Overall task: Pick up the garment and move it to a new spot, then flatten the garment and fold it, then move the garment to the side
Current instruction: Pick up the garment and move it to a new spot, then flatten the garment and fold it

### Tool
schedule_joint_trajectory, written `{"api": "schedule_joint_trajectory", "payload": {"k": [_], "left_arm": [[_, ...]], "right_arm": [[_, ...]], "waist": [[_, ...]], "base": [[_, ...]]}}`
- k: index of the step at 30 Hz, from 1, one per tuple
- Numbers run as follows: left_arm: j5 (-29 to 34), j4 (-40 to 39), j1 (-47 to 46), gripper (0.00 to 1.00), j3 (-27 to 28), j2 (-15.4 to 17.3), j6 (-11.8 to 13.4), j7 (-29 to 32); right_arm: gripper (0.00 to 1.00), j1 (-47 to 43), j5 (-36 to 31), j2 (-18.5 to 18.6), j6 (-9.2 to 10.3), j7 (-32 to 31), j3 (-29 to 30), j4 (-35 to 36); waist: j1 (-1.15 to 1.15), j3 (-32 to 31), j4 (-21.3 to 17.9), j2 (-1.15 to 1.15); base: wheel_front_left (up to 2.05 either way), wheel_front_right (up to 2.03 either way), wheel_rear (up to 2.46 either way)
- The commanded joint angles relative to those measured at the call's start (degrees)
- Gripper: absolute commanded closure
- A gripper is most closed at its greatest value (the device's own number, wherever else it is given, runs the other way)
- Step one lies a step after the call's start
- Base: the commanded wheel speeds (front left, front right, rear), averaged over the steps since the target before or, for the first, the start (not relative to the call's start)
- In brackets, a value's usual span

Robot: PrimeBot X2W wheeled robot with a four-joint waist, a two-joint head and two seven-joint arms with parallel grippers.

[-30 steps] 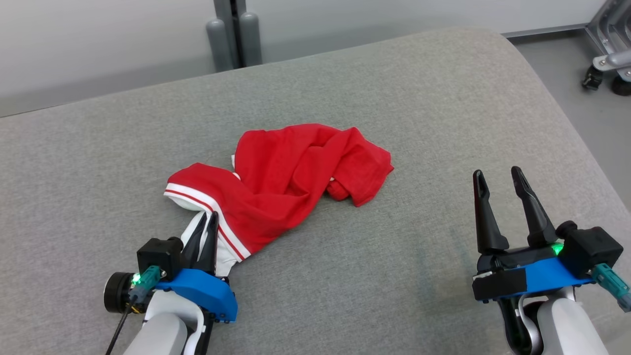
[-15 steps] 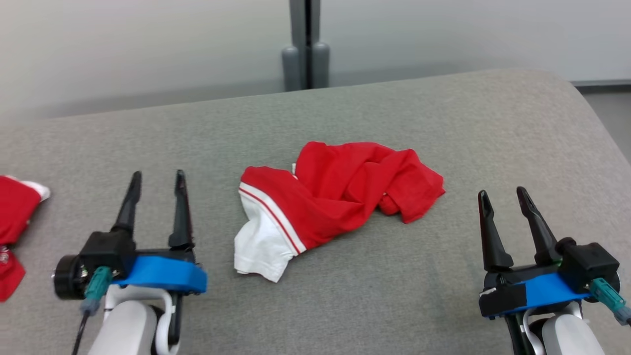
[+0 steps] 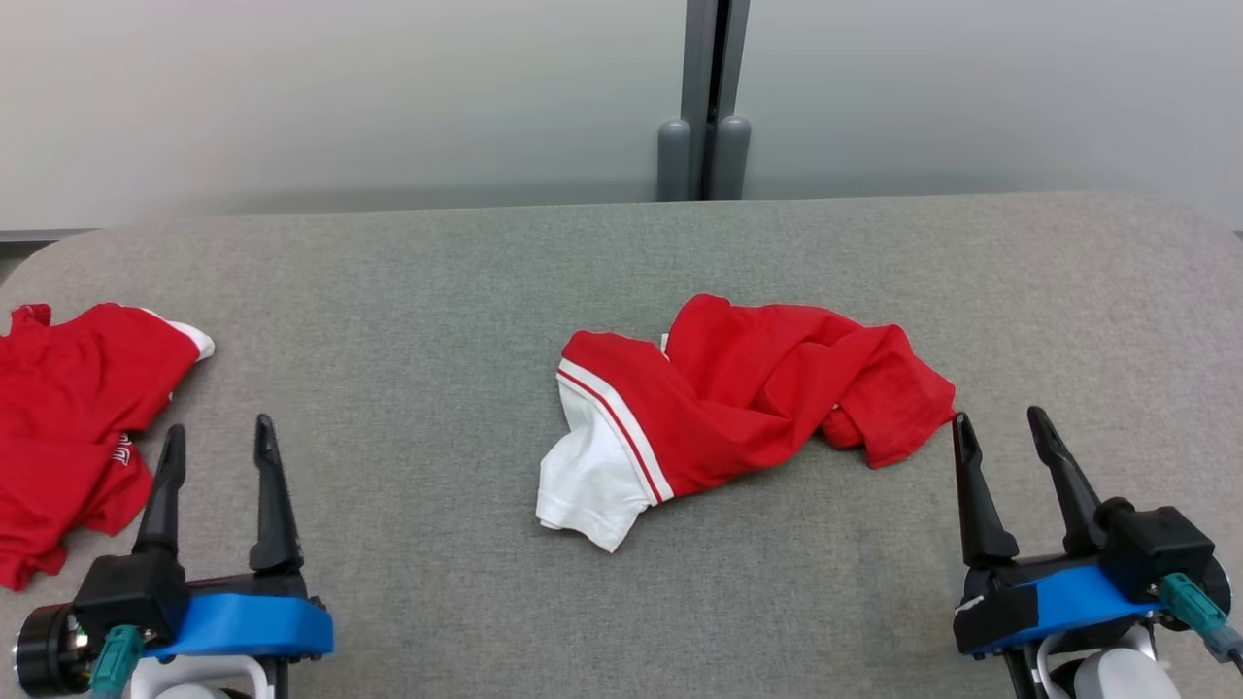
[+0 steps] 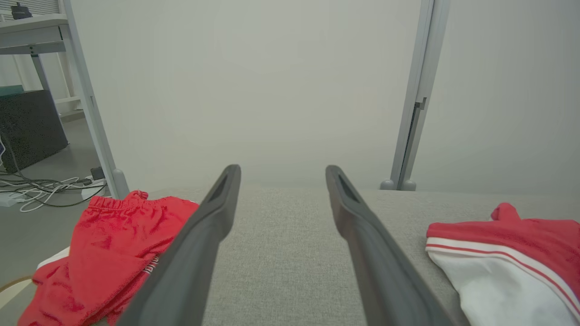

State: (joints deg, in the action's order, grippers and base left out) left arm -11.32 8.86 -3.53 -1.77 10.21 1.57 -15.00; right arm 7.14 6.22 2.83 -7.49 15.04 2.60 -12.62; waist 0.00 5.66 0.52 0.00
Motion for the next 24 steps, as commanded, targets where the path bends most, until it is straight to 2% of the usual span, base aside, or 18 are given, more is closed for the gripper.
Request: {"api": "schedule_joint_trajectory", "payload": {"k": [1, 13, 24], "left_arm": [[0.0, 0.2, 0.5, 0.00, 1.1, -0.4, -0.6, -0.3], [3.0, 4.3, 2.4, 0.00, 4.9, -4.4, -4.9, -0.3], [4.8, 5.3, 1.6, 0.00, 7.0, -5.7, -6.6, -0.3]], "right_arm": [[0.00, -0.8, 0.0, 0.1, -0.01, 0.2, 0.0, -0.3], [0.00, -3.8, 0.4, 0.1, -0.01, 0.2, -1.2, -3.7], [0.00, -3.1, 0.1, 0.1, -0.01, 0.2, -1.7, -4.3]], "waist": [[0.00, -0.1, 0.3, 0.00], [0.00, -2.1, 1.5, 0.00], [0.00, -2.0, 1.1, 0.00]], "base": [[0.00, 0.00, 0.00], [0.00, 0.00, 0.00], [0.00, 0.00, 0.00]]}}
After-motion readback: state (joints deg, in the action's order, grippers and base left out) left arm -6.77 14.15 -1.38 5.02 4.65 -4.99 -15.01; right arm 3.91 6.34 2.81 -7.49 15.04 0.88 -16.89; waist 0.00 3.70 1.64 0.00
